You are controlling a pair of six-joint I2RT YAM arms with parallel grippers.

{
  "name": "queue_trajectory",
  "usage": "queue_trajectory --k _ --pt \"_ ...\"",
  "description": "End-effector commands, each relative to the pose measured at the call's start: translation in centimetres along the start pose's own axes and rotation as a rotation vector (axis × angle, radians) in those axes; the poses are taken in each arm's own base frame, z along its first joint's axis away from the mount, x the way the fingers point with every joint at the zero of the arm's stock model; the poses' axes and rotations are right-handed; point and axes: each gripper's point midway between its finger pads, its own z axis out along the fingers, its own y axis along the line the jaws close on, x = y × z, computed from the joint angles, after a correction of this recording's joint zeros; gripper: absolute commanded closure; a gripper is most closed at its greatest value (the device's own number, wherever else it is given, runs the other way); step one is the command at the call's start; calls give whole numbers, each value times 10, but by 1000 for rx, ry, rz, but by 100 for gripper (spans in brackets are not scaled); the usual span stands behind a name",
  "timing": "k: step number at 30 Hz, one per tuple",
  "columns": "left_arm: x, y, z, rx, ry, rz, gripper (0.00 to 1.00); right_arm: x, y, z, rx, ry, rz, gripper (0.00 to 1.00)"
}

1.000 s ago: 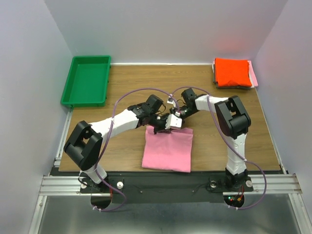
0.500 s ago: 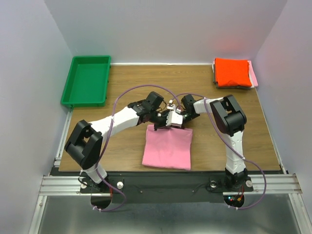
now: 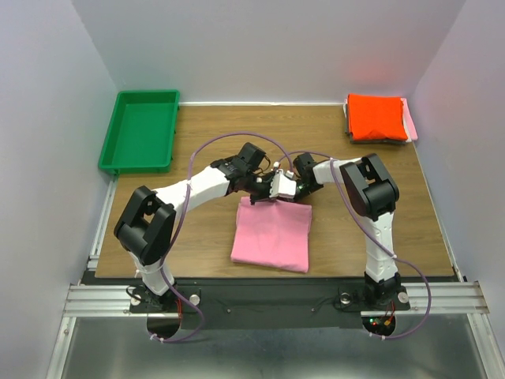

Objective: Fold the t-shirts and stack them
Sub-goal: Fold the tshirt

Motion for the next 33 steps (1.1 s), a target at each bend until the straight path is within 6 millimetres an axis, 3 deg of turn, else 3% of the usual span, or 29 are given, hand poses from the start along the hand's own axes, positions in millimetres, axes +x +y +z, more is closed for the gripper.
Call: queue_trajectory --k 1,3,10,21,26,30,33 --pt "-12 4 -6 -16 -42 56 100 -23 -11 -9 138 -33 -111 78" --pt "-17 2 -9 -14 -57 67 100 -41 -5 -16 169 -56 -154 75" --pt "-21 -5 -14 -5 -62 80 100 -71 12 -29 215 -98 -224 72" --pt "-22 -4 -15 -1 -57 101 100 -86 18 -42 194 -135 -248 75" --pt "-20 -5 -16 1 -48 110 100 -102 23 -55 194 -173 -278 76" --pt "-23 -3 -17 -5 -50 113 100 -106 16 -57 165 -178 -264 83" --pt "-25 3 -17 -28 -45 119 100 -104 -4 -51 191 -165 -217 89"
